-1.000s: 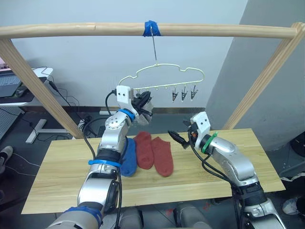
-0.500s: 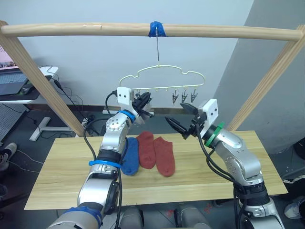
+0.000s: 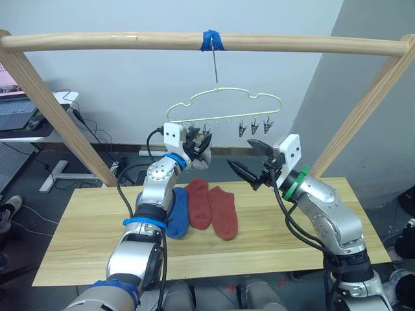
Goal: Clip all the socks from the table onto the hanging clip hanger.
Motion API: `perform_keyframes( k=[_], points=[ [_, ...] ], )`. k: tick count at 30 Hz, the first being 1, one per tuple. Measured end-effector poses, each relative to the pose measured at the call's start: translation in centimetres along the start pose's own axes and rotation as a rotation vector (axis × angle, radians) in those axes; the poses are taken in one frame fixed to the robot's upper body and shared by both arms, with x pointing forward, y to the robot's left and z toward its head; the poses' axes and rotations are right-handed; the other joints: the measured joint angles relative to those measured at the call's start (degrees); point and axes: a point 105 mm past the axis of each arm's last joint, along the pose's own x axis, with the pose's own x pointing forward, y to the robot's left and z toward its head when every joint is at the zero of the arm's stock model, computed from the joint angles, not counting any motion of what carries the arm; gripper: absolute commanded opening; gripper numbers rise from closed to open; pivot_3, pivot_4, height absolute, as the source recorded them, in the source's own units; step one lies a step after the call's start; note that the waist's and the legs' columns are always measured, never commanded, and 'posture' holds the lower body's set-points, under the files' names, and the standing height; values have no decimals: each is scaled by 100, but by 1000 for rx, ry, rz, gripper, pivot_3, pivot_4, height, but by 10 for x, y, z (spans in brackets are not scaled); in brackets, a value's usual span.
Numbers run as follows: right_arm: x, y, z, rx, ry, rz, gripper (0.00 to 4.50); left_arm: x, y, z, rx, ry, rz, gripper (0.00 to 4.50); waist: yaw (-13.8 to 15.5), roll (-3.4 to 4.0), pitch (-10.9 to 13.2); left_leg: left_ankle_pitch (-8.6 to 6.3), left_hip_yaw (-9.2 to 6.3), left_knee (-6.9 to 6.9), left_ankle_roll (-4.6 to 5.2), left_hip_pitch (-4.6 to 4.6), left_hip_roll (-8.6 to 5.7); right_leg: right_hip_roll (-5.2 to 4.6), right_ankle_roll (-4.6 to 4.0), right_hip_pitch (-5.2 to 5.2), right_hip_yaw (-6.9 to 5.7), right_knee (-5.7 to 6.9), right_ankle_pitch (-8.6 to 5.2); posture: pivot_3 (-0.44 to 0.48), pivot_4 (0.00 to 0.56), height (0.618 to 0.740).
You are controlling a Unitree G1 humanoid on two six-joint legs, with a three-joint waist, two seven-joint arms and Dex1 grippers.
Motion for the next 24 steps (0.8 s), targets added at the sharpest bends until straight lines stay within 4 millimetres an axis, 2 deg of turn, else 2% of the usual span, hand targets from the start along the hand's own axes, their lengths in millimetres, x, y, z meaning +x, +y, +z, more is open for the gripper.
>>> perform_keyframes(
  k=[12, 24],
  points=[
    [0, -3, 0, -2, 4, -12, 4500, 2, -2, 1, 16, -13, 2, 2227, -70, -12, -35, 1, -1, 2, -1, 1, 0, 0, 0, 1, 0, 5, 0, -109, 44, 740],
    [-1, -4, 0, -6, 10, -24, 4500, 11, -15, 6, 11, -35, -31, 2227, -182, -12, -35, 1, -2, 8, -1, 2, -1, 0, 0, 2, 0, 12, 0, -124, 60, 740]
  ],
)
